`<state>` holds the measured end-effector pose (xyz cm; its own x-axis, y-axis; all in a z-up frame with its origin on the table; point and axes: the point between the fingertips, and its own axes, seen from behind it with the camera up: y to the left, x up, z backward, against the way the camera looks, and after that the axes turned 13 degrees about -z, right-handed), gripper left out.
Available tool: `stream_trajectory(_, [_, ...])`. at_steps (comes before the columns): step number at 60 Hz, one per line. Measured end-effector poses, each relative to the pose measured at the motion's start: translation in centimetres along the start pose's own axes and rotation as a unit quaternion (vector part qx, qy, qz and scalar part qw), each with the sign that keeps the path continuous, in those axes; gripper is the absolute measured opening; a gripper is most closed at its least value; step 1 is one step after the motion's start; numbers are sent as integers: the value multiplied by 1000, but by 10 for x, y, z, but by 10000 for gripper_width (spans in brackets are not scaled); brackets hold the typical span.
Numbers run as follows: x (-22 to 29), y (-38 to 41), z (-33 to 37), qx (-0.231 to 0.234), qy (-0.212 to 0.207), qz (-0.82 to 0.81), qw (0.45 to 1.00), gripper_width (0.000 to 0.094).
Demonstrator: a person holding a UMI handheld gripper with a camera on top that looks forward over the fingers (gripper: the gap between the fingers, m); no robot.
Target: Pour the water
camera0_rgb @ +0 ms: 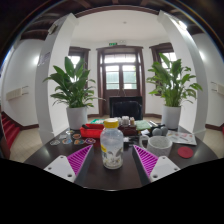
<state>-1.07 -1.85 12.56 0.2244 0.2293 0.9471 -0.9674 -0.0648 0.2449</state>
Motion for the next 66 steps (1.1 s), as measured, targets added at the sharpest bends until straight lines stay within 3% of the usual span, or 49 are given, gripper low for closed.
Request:
stream_trajectory(12, [17,3,-53,-3,-10,-17,1000,801])
stream_trajectory(21, [-28,47,-112,2,-16,-30,999,791])
stream_trajectory(25, [-31,46,-124,4,-16,-24,1000,742])
stream_trajectory(27, [-30,42,-127,-2,-20,-18,1000,584])
stream_trajectory(37, [-25,44,-127,15,-36,-19,999,453])
stream_trajectory(50, [-25,40,-124,5,-29,-38,999,448])
stream_trajectory(54, [-13,38,-125,7,-26,-84,996,449])
stream_trajectory(59, [13,41,-113,27,-54,-209,976,448])
stream_trajectory(66, [59,32,-101,66,-105,-440,890,450])
